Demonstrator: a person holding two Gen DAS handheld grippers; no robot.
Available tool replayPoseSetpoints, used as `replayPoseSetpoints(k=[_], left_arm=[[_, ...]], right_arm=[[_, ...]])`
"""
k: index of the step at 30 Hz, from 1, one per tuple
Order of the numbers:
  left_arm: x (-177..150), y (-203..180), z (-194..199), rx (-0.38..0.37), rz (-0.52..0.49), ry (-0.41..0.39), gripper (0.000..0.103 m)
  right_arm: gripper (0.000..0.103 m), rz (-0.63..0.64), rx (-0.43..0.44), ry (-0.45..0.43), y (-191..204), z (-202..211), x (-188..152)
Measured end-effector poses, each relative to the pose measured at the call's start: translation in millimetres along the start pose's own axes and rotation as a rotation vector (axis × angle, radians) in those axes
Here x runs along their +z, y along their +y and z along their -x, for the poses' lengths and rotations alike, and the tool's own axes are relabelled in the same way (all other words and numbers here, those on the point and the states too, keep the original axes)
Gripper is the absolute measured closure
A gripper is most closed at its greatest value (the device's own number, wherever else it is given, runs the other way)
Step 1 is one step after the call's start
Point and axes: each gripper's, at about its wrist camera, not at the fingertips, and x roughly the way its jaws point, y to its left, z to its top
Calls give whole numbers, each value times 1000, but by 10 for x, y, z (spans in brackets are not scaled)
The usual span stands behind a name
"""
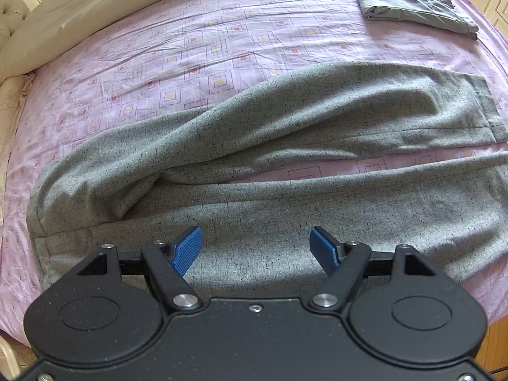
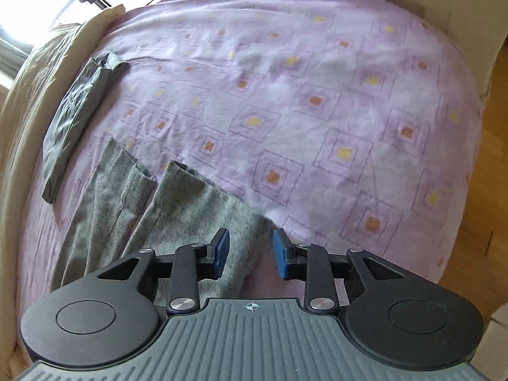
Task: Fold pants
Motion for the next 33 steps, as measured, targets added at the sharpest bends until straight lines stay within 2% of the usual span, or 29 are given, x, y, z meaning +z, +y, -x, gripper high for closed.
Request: replayPoseSetpoints(k=[3, 5, 7, 9, 10, 12, 14, 16, 19, 23, 26, 28, 31, 33], left_arm=[[-29, -39, -38, 12, -7, 18, 26], [-28, -43, -37, 23, -4, 21, 26], [-2, -8, -16, 23, 12, 16, 26], [53, 49, 4, 28, 27, 6, 26], [90, 85, 12, 36, 34, -4, 26], [175, 166, 10, 49, 51, -19, 26], [279, 259, -17, 62, 75, -30, 26], [382, 346, -43, 75, 99, -37, 26], [522, 473, -80, 88, 136, -50, 26], [643, 604, -114, 99, 173, -52, 26], [681, 707, -133, 107, 191, -45, 26], [686, 770, -155, 123, 199, -38, 26], [680, 878, -204, 149, 212, -23, 26], [676, 961, -251, 158, 231, -9, 26]], right_arm=[[73, -23, -13, 24, -2, -137, -2], [74, -10, -163, 28, 92, -155, 42], [74, 21, -279, -38, 245, -34, 98], [73, 85, -303, -149, 444, 154, 161], [73, 116, -273, -182, 555, 219, 208], [73, 153, -176, -182, 757, 254, 323], [73, 166, -43, -121, 1002, 174, 473], [73, 181, 33, -57, 1282, 21, 604], [73, 214, 71, 43, 1732, -287, 713], [73, 285, 58, 129, 2298, -692, 747], [73, 549, 66, 155, 2838, -950, 669], [73, 852, 62, 179, 3210, -1102, 507], [72, 1237, 62, 239, 3509, -1256, 164], [72, 1429, 56, 263, 3589, -1343, -63]])
